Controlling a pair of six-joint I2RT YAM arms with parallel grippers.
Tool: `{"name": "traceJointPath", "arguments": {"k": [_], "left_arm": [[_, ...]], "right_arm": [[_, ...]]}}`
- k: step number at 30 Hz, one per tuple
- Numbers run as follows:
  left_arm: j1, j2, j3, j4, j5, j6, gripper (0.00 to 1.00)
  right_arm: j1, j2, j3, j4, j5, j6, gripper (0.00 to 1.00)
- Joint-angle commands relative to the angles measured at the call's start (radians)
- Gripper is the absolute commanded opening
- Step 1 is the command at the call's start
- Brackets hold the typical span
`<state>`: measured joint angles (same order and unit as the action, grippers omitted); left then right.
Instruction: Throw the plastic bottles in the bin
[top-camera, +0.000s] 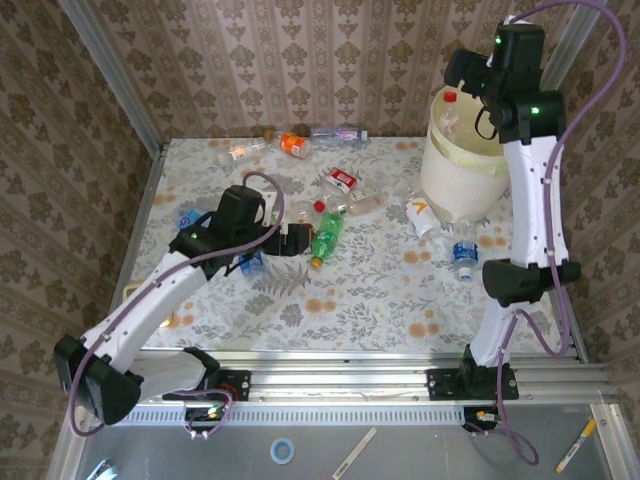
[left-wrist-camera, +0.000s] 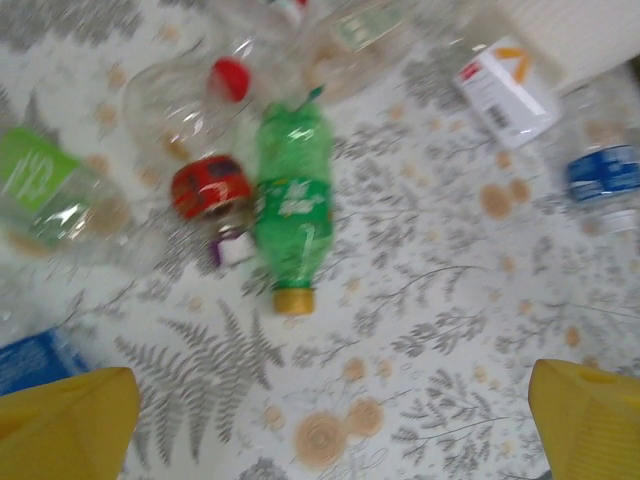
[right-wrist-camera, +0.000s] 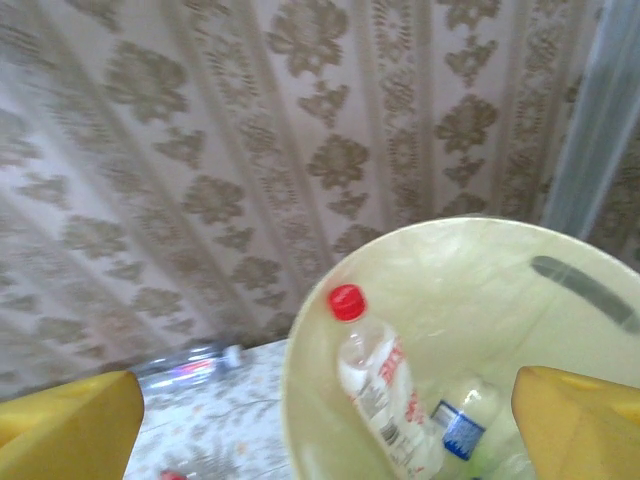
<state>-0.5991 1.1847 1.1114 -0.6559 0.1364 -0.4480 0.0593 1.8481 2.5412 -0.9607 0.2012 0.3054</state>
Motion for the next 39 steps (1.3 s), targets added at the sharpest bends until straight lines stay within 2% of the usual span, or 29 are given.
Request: {"name": "traceJointPath", "arguments": {"k": [1, 7, 15, 24, 32, 35, 39], "left_arm": [[0.076, 0.035, 0.036, -0.178, -0.021, -0.062, 1.0], [0.224, 0.051, -0.012, -0.238, -0.032, -0.059, 1.0], [0.325, 0.107, -0.08, -0.235, 0.01, -0.016, 0.99], [0.338, 0.246, -0.103, -0.136, 0.031, 0.009, 0.97], [0.341, 0.389, -0.082, -0.097, 0.026, 0.027, 0.91], [0.341, 0.423, -0.085, -0.073, 0.039, 0.032, 0.85], [0.343, 0.449, -0.093, -0.059, 0.05, 0.049, 0.71]], "right_arm": [[0.014, -0.097, -0.015, -0.06, -0.185, 0.055, 0.97], [0.093, -0.242, -0.225, -0.06, -0.347, 0.054, 1.0], [0.226, -0.487, -0.626, 0.084, -0.41, 0.075, 1.0], [0.304, -0.631, -0.904, 0.121, -0.437, 0.139, 1.0], [0.325, -0.701, -1.027, 0.158, -0.438, 0.182, 1.0], [0.325, -0.71, -1.048, 0.163, -0.433, 0.185, 1.0], [0.327, -0.711, -1.059, 0.169, -0.437, 0.191, 1.0]]}}
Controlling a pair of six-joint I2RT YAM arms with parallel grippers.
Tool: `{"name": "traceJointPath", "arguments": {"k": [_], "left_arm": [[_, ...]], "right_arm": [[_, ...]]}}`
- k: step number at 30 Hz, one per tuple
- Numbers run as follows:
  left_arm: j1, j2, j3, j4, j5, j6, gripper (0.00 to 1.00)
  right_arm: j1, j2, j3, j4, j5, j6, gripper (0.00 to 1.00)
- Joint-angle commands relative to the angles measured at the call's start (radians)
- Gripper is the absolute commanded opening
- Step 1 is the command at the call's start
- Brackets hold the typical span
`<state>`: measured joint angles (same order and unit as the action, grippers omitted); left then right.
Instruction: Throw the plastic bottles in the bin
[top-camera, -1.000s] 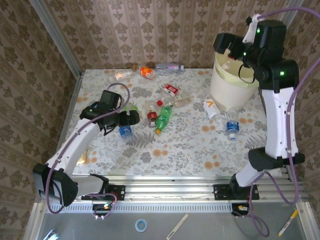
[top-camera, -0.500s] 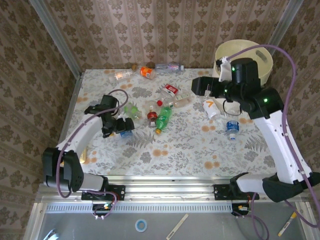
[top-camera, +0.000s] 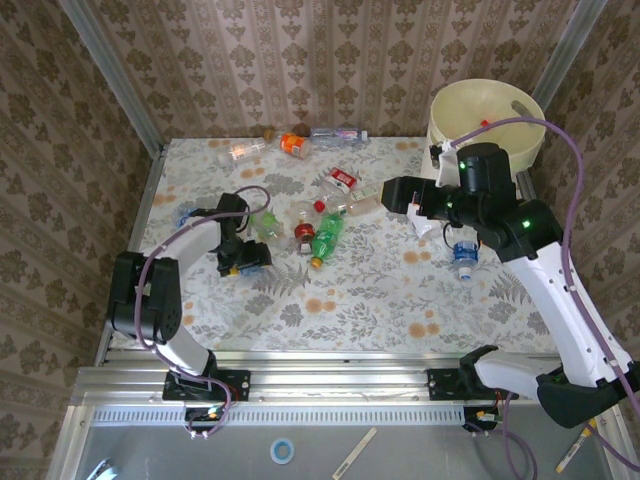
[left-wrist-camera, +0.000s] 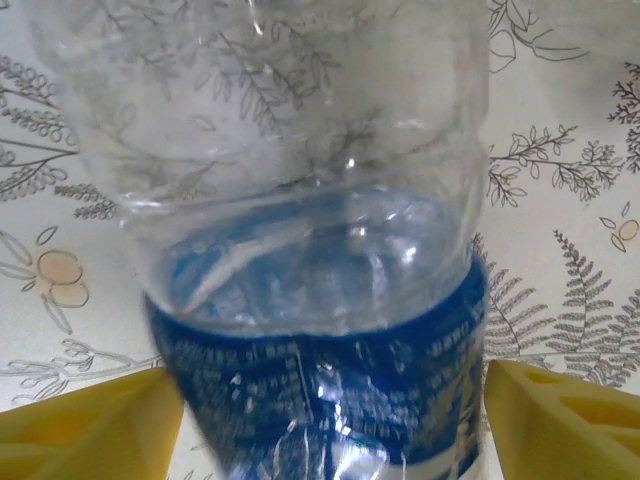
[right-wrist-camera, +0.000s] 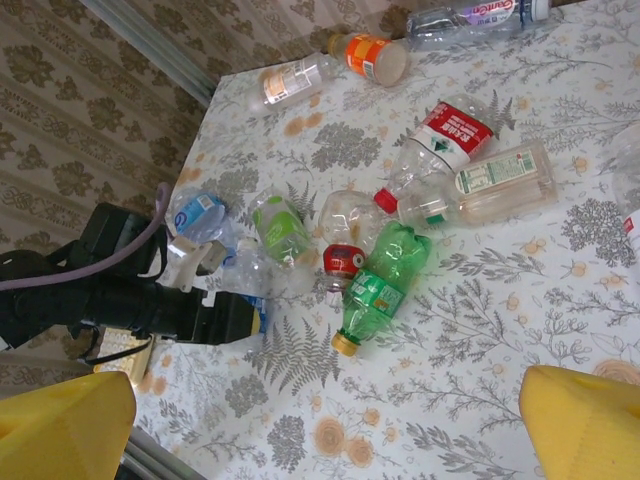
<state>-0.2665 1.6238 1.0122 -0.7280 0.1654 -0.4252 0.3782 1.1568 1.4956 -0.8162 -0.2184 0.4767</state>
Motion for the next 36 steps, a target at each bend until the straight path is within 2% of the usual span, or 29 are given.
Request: {"name": "traceJointPath", "arguments": {"k": [1, 8, 12, 18, 22, 25, 31, 36], "left_arm": [[0.01, 0.011, 0.002, 0.015, 0.026, 0.03, 0.67], [0.012, -0.031, -0.032, 0.022, 0.056, 0.069, 0.48], [-0.004, -0.146, -0.052, 0.028, 0.087, 0.097, 0.48], [-0.081, -0.367, -0.039, 0.013, 0.108, 0.158, 0.48], [-0.181, -0.468, -0.003, 0.014, 0.119, 0.216, 0.48], [-0.296, -0.499, 0.034, 0.029, 0.12, 0.255, 0.48], [-0.482, -0.485, 0.113, 0.074, 0.135, 0.317, 0.47], [-0.582, -0.454, 0.172, 0.091, 0.132, 0.343, 0.46]], "right_arm": [[0.007, -0.02, -0.016, 0.027, -0.018, 0.019, 1.0], [0.008, -0.022, -0.037, 0.037, -0.024, 0.024, 1.0], [0.008, -0.026, -0.051, 0.04, -0.024, 0.035, 1.0], [0.011, -0.03, -0.087, 0.09, -0.067, 0.092, 1.0], [0.02, -0.025, -0.107, 0.133, -0.096, 0.123, 1.0], [0.028, -0.015, -0.114, 0.16, -0.119, 0.143, 1.0], [0.059, 0.021, -0.117, 0.19, -0.147, 0.176, 0.99], [0.099, 0.044, -0.122, 0.204, -0.157, 0.202, 0.93]]}}
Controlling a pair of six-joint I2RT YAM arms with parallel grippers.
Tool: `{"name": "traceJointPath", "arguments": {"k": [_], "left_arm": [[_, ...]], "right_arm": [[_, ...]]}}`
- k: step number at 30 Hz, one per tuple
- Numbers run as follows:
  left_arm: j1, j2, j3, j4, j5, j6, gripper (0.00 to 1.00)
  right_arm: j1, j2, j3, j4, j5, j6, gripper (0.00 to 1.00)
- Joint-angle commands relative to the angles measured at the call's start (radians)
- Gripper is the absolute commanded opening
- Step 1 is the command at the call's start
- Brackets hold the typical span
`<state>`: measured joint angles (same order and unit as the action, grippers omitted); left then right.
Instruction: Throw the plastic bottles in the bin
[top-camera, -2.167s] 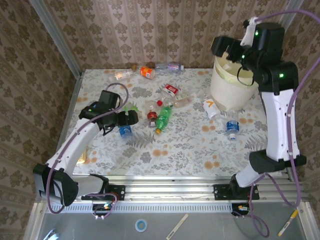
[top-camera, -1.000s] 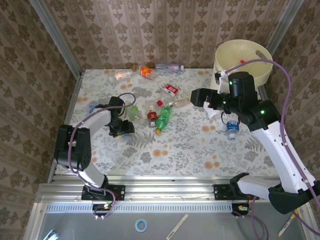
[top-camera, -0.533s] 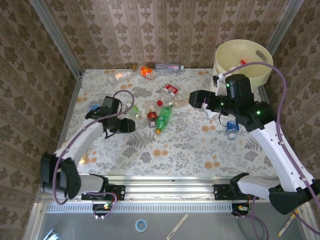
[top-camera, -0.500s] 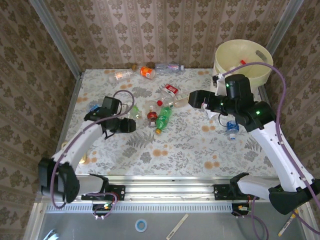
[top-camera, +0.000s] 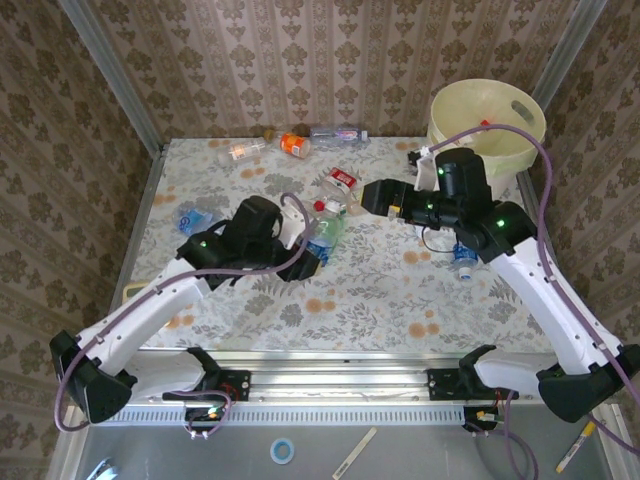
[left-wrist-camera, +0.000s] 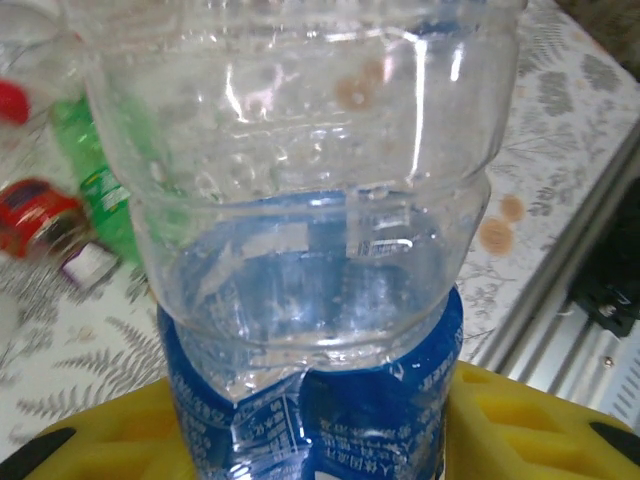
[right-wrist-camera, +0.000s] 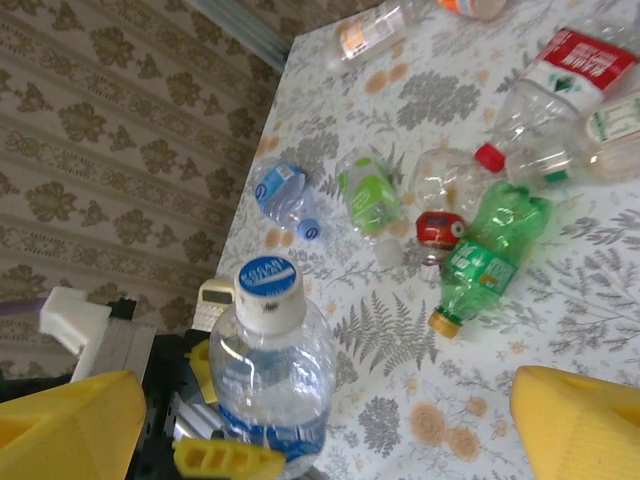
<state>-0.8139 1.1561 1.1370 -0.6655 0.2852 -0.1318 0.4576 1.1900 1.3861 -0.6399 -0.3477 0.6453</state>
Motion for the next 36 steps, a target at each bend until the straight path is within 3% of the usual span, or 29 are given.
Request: {"name": "traceJointPath", "arguments": {"k": [1, 13, 24, 33, 34, 36], "left_arm": [[-0.051, 0.017, 0.054, 0.033, 0.007, 0.055, 0.46], [-0.15, 0.056, 0.093, 0.05, -0.005, 0.09, 0.45], [-0.155, 0.071, 0.099, 0.049, -0.004, 0.098, 0.44], [-0.155, 0.082, 0.108, 0.055, 0.001, 0.109, 0.45], [-0.155, 0.082, 0.109, 0.055, -0.001, 0.112, 0.47], [-0.153, 0.079, 0.107, 0.06, -0.019, 0.105, 0.68]], "right_arm": [[0.027, 0.014, -0.016, 0.032, -0.028, 0.038, 0.92], [0.076, 0.03, -0.042, 0.053, -0.007, 0.083, 0.78], [0.095, 0.023, -0.061, 0.033, -0.001, 0.105, 0.46], [0.096, 0.039, -0.031, -0.018, -0.001, 0.096, 0.12], [0.096, 0.039, -0.026, -0.022, 0.002, 0.094, 0.1], [0.096, 0.039, -0.011, -0.029, 0.01, 0.093, 0.04]]}}
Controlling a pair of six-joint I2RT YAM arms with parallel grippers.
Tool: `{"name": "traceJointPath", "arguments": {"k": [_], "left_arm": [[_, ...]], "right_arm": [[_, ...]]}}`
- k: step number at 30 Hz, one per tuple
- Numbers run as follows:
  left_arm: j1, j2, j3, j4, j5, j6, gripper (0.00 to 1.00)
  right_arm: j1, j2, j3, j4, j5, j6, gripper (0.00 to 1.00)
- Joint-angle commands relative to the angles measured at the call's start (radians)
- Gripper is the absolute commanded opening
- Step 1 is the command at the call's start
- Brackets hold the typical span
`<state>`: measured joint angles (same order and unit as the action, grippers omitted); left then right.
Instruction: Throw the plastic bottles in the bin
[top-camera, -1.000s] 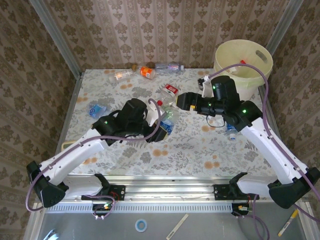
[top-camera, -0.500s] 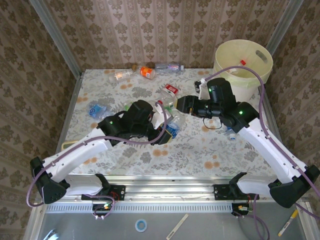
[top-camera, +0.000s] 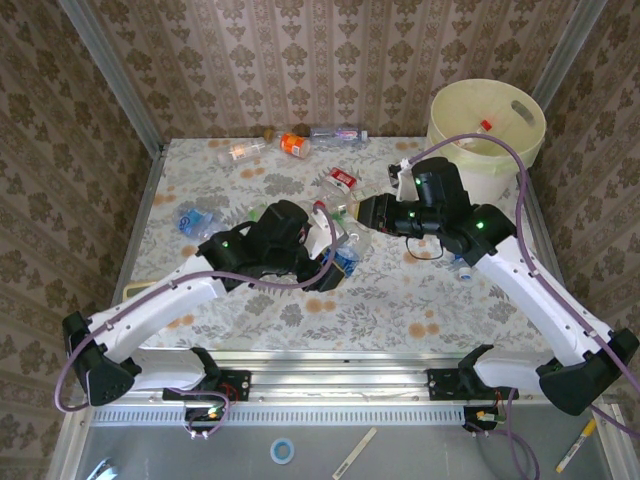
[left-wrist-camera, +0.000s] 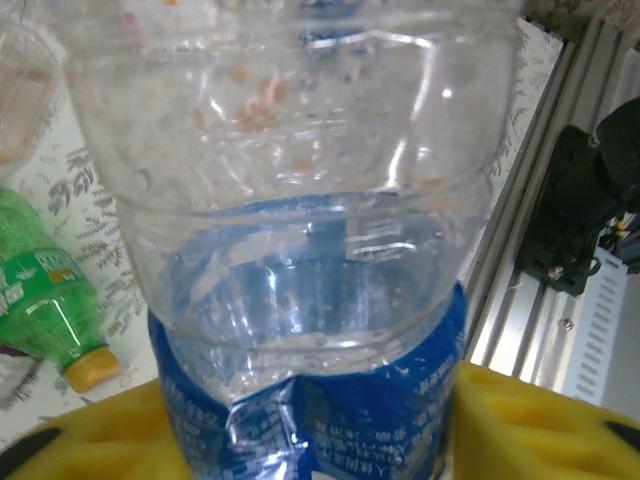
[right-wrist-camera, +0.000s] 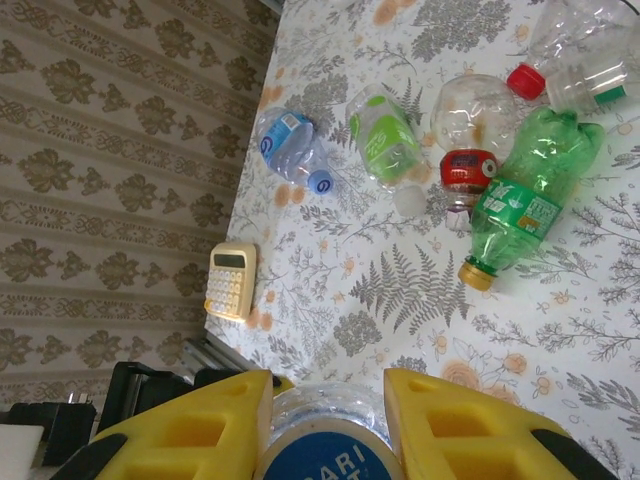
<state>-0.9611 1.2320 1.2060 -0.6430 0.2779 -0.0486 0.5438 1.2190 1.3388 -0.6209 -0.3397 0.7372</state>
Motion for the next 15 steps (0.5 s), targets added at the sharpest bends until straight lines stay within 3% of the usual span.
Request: {"name": "traceJointPath", "arguments": {"k": [1, 3, 6, 11, 15], "left_arm": [[-0.004, 0.002, 0.038, 0.041, -0.016, 0.019, 0.76], [0.01, -0.01, 0.033, 0.058, -0.022, -0.005, 0.91], [0.069, -0.059, -0.02, 0.15, 0.031, -0.086, 0.99], [0.231, -0.182, -0.171, 0.367, 0.167, -0.275, 1.0], [0.331, -0.267, -0.251, 0.449, 0.2, -0.352, 1.0]], "right_arm": [[0.01, 0.01, 0.046, -0.053, 0.008, -0.002, 0.02], [0.01, 0.01, 0.083, -0.074, 0.028, -0.019, 0.0], [0.008, 0.015, 0.183, -0.138, 0.092, -0.073, 0.0], [0.008, -0.02, 0.347, -0.164, 0.275, -0.205, 0.0], [0.008, -0.058, 0.46, -0.12, 0.46, -0.368, 0.0]]}}
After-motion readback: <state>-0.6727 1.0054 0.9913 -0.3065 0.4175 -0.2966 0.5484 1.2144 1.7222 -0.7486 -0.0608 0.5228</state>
